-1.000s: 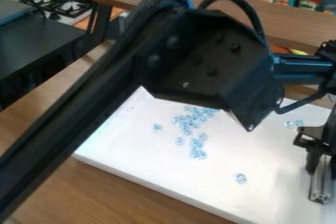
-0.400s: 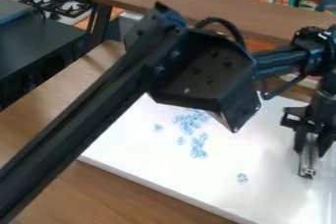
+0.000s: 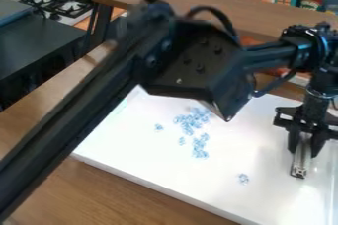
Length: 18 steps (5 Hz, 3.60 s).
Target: Sweep into pile
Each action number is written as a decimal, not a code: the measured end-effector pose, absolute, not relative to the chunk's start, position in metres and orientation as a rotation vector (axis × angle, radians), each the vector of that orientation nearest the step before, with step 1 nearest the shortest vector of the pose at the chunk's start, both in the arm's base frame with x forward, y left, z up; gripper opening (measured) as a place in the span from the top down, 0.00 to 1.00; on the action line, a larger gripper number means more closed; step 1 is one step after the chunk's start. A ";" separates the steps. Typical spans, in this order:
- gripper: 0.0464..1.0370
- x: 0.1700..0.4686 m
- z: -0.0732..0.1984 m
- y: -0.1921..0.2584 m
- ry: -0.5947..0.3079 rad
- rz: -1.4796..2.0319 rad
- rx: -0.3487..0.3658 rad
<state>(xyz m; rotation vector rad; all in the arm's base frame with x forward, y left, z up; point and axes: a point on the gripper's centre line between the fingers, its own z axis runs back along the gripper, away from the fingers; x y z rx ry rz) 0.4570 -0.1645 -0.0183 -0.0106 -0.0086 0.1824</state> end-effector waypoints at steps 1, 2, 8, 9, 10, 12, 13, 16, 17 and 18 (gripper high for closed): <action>0.66 0.453 -0.019 -0.147 0.002 0.173 -0.005; 0.66 0.449 -0.020 -0.104 0.023 0.209 -0.001; 0.66 0.434 -0.012 0.047 0.069 0.226 0.309; 0.66 0.434 -0.012 0.056 0.047 0.226 0.363; 0.66 0.427 0.016 0.032 0.005 0.220 0.275; 0.66 0.418 0.051 -0.048 -0.026 0.112 0.066; 0.66 0.402 0.040 -0.084 0.013 0.010 -0.012; 0.66 0.377 0.008 -0.115 0.038 -0.017 -0.075; 0.66 0.369 -0.002 -0.112 0.052 -0.014 -0.067; 0.66 0.370 -0.008 -0.102 0.034 0.010 -0.059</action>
